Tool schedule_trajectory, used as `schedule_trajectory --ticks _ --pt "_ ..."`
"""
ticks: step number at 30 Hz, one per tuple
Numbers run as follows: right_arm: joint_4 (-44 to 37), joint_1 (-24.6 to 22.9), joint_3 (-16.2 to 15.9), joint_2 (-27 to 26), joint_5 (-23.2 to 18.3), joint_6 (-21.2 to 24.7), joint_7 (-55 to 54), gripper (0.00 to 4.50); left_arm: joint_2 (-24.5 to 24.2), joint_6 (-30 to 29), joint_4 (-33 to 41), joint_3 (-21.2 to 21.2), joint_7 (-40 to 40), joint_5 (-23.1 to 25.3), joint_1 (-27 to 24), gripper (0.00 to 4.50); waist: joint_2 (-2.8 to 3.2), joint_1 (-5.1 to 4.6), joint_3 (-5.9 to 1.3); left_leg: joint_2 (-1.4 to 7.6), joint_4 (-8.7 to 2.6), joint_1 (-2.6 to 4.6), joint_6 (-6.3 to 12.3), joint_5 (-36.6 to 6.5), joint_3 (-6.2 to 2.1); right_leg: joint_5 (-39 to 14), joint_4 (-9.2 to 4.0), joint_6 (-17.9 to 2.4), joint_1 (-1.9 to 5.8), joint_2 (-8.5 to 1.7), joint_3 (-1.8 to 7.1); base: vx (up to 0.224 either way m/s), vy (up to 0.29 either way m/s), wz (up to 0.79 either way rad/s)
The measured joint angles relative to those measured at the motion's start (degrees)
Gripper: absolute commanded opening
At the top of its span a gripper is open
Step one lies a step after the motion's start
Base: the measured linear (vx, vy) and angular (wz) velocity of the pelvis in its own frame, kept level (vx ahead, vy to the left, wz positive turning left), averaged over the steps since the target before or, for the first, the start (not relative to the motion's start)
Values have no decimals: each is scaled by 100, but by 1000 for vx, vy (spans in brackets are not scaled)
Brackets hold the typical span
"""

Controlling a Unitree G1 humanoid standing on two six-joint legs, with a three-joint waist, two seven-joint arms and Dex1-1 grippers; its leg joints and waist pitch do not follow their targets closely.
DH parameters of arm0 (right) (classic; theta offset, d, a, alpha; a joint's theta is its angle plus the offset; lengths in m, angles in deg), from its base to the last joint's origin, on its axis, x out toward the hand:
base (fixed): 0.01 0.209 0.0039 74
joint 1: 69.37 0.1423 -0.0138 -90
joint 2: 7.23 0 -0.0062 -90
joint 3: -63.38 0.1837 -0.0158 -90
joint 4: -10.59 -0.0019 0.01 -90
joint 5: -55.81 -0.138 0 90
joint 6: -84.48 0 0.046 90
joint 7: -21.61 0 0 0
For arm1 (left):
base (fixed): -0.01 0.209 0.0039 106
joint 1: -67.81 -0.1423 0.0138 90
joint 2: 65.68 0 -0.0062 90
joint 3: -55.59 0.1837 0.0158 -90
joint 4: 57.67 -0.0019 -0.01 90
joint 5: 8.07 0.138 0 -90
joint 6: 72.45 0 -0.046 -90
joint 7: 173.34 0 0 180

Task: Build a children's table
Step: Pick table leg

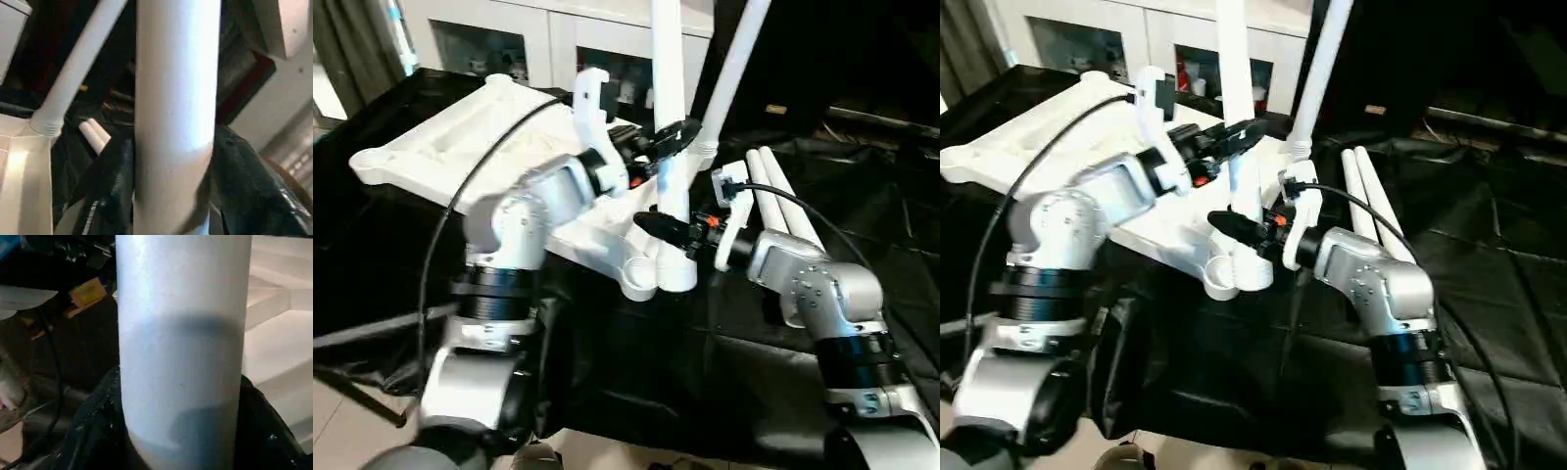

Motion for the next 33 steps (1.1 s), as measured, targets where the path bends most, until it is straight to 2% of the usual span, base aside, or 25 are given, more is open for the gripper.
schedule_trajectory --ticks 4,16,17,19,23,33 --pt "9 32 -4 -16 44 -5 0 191 48 2 -17 -62 11 -15 0 185 -1 9 0 0 0 -1 0 0 0 1 0 1 0 -1 1 0 0 0" --pt "-3 33 -16 -12 100 -28 34 191 55 -91 11 -91 30 -90 -8 179 -1 14 -1 0 0 -1 0 1 0 2 0 1 0 0 1 0 0 0" --pt "-1 33 -24 -11 119 -67 36 226 51 -87 11 -95 46 -96 -8 179 -1 14 0 0 0 -1 0 0 0 2 0 0 0 -1 0 0 0 0" --pt "5 35 -15 -7 113 -113 70 264 15 -84 11 -100 93 -109 -8 179 -1 13 -1 0 1 -1 0 0 0 2 0 0 0 0 0 0 0 0" --pt "5 57 -20 60 117 -122 143 296 -50 -89 11 -89 267 -145 -8 179 -1 16 0 0 1 -1 0 0 0 2 0 0 0 -1 0 0 0 0" --pt "5 211 -93 528 39 141 744 302 -298 -170 101 119 796 -239 -7 179 -8 16 -3 0 1 -1 1 1 0 2 0 0 0 -1 0 0 0 0"
